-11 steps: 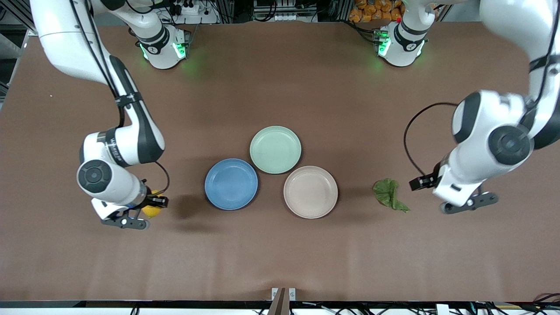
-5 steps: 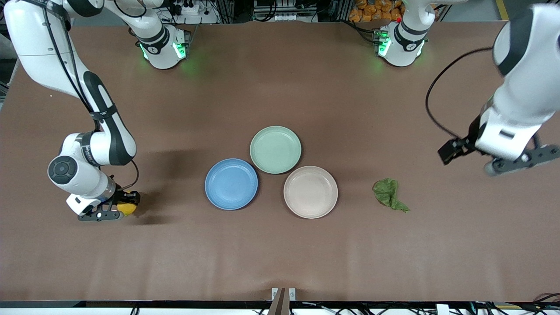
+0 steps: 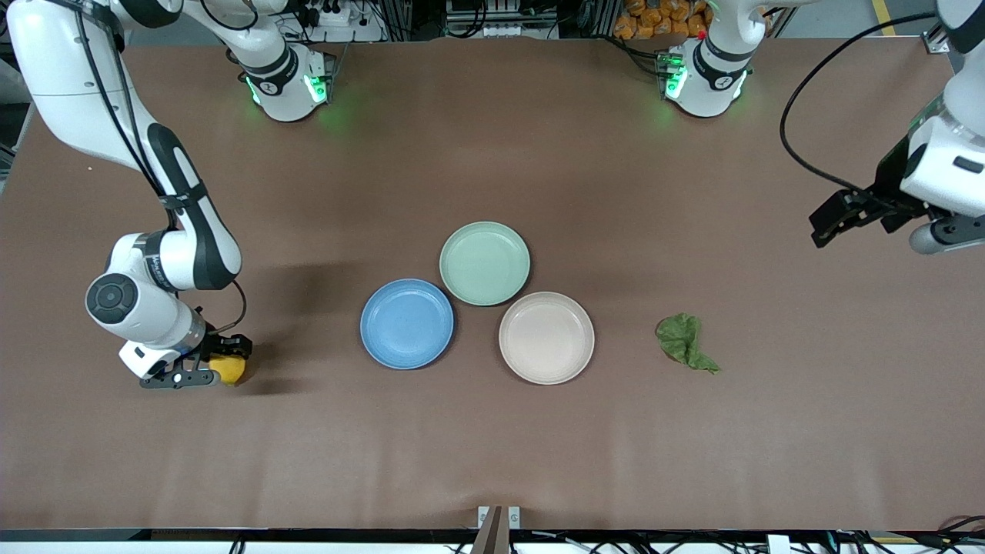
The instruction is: Pick lemon and lettuce from blue and beige plates
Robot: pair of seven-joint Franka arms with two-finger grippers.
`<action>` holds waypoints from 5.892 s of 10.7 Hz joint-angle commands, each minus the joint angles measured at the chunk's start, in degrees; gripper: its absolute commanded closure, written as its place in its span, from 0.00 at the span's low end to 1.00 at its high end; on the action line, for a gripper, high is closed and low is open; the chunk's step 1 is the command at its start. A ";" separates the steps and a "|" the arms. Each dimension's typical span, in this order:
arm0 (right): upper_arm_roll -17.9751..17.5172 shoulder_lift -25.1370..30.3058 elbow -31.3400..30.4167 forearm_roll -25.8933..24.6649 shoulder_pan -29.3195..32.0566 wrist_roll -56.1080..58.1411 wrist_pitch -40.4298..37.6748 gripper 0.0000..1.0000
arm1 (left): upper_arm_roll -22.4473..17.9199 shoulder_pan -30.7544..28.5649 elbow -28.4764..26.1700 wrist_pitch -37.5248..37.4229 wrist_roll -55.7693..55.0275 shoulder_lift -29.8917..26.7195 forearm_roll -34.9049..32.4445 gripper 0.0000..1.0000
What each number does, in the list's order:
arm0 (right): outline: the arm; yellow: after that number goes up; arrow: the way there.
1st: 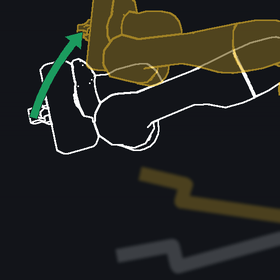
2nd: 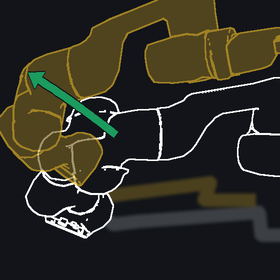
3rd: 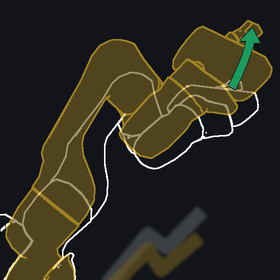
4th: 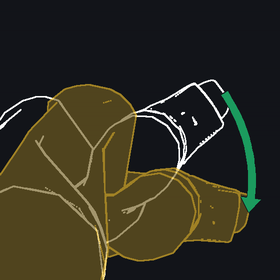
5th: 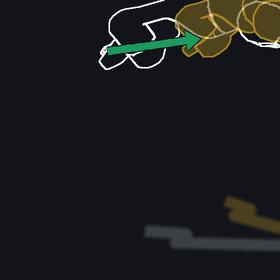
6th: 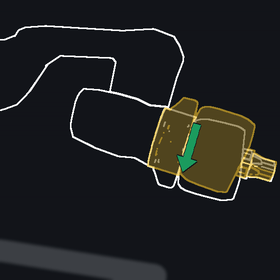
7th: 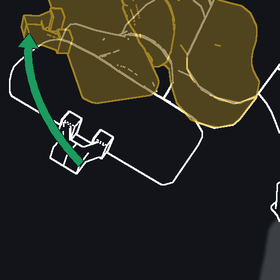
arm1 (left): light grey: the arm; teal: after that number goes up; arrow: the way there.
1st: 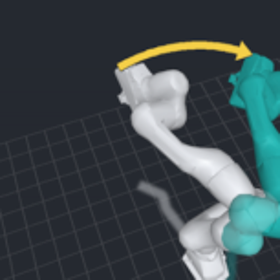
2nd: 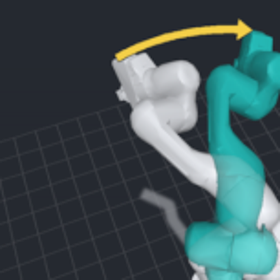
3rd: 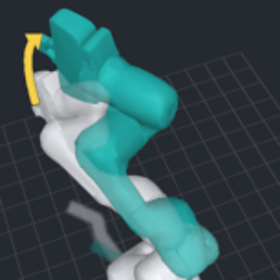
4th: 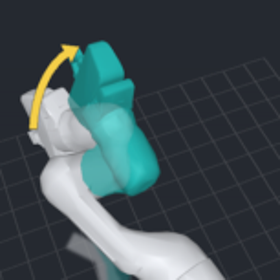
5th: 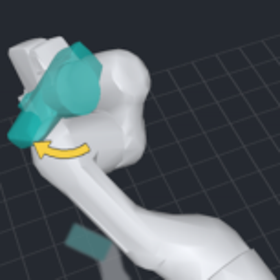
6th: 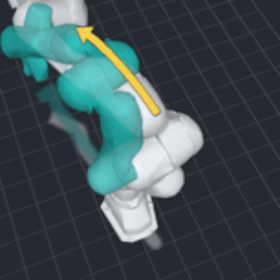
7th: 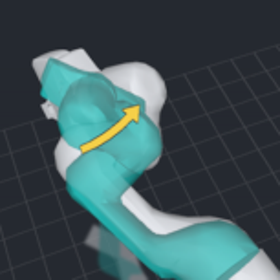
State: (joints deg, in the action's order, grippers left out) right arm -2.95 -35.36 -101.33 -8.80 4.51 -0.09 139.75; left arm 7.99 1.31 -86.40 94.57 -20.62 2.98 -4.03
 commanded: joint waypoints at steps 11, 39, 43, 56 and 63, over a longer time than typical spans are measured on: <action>-0.57 33.06 -28.22 0.44 -2.83 -0.52 -8.60 0.00 | 6.95 -10.81 -1.40 -4.31 7.18 -3.69 6.14 0.00; 4.70 35.53 15.90 9.85 -3.63 5.01 -50.27 0.00 | 7.30 -8.70 -1.23 -3.61 9.20 -0.43 0.96 0.00; 4.62 35.53 15.90 9.85 -3.63 5.01 -50.27 0.00 | 7.30 -8.61 -0.70 -3.61 8.59 -0.35 1.04 0.00; 4.62 35.53 15.55 9.94 -3.63 4.75 -50.27 0.00 | 7.30 -8.61 -0.61 -3.61 8.58 -0.35 1.04 0.00; 4.62 35.53 15.38 9.94 -3.63 4.39 -50.27 0.00 | 7.30 -8.61 -0.26 -3.69 8.76 -0.35 1.04 0.00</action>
State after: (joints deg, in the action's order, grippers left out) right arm 1.53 -0.26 -85.98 0.04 0.65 4.29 90.09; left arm 15.15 -7.35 -86.98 90.92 -11.16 3.01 -1.68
